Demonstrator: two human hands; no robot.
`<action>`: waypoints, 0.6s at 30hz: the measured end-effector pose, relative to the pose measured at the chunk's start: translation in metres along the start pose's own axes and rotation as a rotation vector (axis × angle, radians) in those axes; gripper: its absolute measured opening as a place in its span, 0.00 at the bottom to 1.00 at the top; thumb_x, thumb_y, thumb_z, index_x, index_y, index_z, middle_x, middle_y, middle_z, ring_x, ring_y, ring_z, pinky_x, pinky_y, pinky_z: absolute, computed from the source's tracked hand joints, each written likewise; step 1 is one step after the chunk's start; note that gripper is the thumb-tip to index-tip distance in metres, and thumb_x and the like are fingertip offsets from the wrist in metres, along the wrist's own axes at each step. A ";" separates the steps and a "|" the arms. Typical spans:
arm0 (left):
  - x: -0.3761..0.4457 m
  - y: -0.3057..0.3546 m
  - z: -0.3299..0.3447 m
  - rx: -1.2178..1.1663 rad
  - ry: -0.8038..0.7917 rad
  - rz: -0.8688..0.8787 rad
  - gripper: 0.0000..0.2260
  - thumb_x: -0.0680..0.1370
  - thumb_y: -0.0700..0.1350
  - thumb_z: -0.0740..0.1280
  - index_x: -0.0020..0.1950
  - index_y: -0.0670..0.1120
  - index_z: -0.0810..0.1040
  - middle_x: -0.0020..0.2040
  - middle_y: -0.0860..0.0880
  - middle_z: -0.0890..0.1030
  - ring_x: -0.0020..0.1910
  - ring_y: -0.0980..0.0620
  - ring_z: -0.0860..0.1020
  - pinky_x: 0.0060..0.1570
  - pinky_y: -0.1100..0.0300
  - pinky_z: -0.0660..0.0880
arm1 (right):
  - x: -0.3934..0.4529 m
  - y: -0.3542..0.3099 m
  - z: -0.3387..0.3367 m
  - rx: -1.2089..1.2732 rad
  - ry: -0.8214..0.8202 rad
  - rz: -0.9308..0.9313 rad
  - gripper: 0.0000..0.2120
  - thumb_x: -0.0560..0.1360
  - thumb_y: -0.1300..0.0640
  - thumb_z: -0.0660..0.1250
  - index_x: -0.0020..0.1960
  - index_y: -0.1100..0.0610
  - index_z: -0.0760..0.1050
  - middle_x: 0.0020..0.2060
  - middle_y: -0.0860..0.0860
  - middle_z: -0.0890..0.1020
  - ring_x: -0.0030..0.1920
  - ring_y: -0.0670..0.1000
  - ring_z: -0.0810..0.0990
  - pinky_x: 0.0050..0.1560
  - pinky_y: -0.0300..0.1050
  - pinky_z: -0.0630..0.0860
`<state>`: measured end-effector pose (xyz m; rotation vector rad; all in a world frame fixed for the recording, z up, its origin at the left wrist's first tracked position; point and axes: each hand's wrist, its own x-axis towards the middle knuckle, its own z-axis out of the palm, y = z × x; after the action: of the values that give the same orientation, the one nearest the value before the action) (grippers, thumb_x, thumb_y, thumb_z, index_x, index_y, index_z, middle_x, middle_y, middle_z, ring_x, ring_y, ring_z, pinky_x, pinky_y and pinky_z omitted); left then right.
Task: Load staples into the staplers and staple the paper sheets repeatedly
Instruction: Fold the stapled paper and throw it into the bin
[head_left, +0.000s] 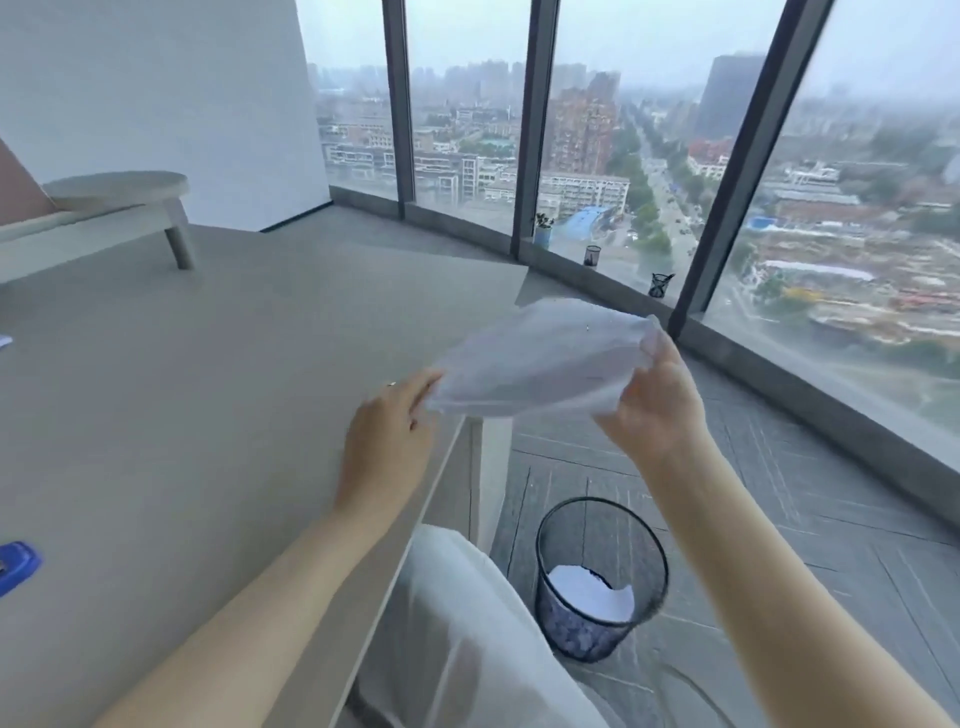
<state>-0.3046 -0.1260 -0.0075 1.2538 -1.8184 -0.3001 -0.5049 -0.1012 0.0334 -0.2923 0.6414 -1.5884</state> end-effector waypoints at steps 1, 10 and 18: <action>0.008 0.011 0.003 -0.080 -0.010 -0.082 0.10 0.76 0.39 0.59 0.47 0.39 0.79 0.36 0.42 0.81 0.36 0.44 0.77 0.34 0.61 0.67 | 0.002 -0.009 -0.009 0.028 -0.001 -0.054 0.26 0.67 0.46 0.68 0.61 0.57 0.70 0.58 0.55 0.77 0.60 0.52 0.75 0.67 0.51 0.68; 0.065 0.053 0.083 -0.741 -0.496 -0.642 0.11 0.74 0.40 0.68 0.56 0.41 0.77 0.44 0.47 0.80 0.40 0.50 0.78 0.45 0.59 0.76 | 0.036 -0.049 -0.107 -0.520 0.067 -0.093 0.36 0.72 0.30 0.43 0.74 0.47 0.56 0.72 0.51 0.67 0.70 0.54 0.67 0.68 0.61 0.63; 0.068 0.009 0.194 -0.665 -0.773 -0.908 0.15 0.76 0.42 0.66 0.62 0.40 0.74 0.49 0.43 0.82 0.42 0.47 0.81 0.37 0.58 0.80 | 0.072 -0.063 -0.197 -0.763 0.465 0.106 0.14 0.73 0.57 0.69 0.55 0.64 0.76 0.51 0.59 0.82 0.46 0.58 0.82 0.52 0.57 0.78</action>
<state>-0.4663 -0.2315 -0.0796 1.4667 -1.3429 -1.9277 -0.6736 -0.1255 -0.1042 -0.4397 1.5985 -1.2546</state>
